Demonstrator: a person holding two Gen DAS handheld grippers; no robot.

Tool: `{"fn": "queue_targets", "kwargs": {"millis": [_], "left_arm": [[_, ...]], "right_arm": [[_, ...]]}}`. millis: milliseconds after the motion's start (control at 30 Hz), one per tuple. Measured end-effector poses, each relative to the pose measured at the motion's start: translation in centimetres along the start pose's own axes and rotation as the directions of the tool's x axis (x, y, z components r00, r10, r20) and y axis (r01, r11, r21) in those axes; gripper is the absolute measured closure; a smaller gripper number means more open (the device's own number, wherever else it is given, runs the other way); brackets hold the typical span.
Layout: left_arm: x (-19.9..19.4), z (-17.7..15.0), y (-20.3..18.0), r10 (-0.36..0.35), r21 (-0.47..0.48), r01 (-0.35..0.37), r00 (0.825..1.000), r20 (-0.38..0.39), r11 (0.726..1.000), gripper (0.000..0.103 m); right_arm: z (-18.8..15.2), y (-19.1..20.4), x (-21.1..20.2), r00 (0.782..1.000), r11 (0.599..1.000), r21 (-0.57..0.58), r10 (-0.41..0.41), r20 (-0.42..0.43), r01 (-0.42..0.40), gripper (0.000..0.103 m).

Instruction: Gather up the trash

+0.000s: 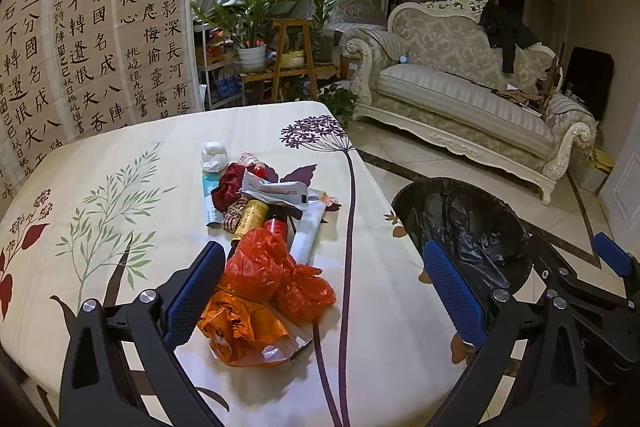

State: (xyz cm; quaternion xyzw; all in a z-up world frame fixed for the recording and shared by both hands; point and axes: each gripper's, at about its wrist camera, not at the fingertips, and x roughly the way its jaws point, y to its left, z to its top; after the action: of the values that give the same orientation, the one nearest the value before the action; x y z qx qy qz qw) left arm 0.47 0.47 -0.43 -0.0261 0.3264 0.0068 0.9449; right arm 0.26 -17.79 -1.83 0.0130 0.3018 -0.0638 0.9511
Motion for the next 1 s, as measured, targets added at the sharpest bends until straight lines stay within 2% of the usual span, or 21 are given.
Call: {"fn": "queue_targets", "kwargs": {"millis": [1000], "left_arm": [[-0.1,-0.28,0.64,0.004,-0.002,-0.004,1.0,-0.004,1.0,0.006]], "right_arm": [[-0.03,-0.08,-0.02,1.0,1.0,-0.001,-0.002,-0.005,0.002,0.004]]}}
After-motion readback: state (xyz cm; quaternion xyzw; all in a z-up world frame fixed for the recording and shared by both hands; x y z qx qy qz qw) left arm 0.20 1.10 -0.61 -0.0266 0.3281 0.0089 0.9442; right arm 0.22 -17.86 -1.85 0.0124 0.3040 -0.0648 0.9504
